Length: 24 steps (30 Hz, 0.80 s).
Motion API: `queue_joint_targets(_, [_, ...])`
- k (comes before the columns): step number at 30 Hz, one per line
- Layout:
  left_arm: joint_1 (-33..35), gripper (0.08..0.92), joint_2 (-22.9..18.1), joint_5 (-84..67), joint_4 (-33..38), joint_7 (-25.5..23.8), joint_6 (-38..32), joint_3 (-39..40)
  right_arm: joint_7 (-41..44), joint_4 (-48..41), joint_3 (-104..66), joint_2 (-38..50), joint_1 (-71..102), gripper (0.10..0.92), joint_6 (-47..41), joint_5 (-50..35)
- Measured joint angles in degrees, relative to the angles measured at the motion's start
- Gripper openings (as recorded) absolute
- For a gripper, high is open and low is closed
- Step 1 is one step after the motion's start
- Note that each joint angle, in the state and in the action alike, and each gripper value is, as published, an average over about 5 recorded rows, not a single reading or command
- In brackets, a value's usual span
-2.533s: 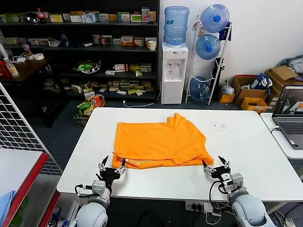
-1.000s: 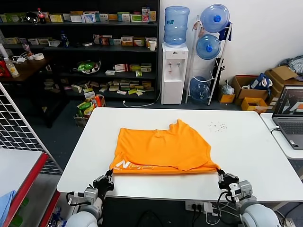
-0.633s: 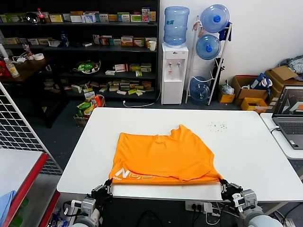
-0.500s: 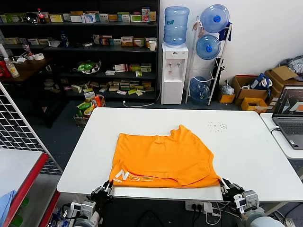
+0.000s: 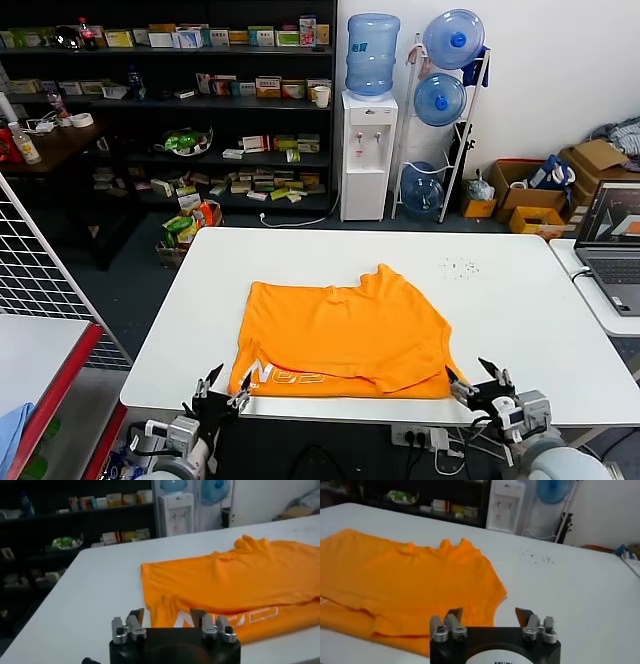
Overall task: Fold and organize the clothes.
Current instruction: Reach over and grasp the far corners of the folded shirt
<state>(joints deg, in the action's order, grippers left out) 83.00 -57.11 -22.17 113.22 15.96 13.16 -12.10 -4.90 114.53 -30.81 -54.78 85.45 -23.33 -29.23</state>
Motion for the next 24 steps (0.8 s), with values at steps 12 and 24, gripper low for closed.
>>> queue_joint_targets(12, [-16.48, 0.823, -2.56, -2.12, -11.75, -2.16, -2.78, 4.55, 4.55, -16.89, 6.46, -2.19, -18.85, 0.823, 3.63, -2.79])
queue_joint_targets(24, [-33.18, 0.823, -5.77, -6.61, -28.57, -3.61, -1.94, 10.69, 9.94, -36.74, 14.08, -6.75, -37.93, 0.823, 3.48, -3.02])
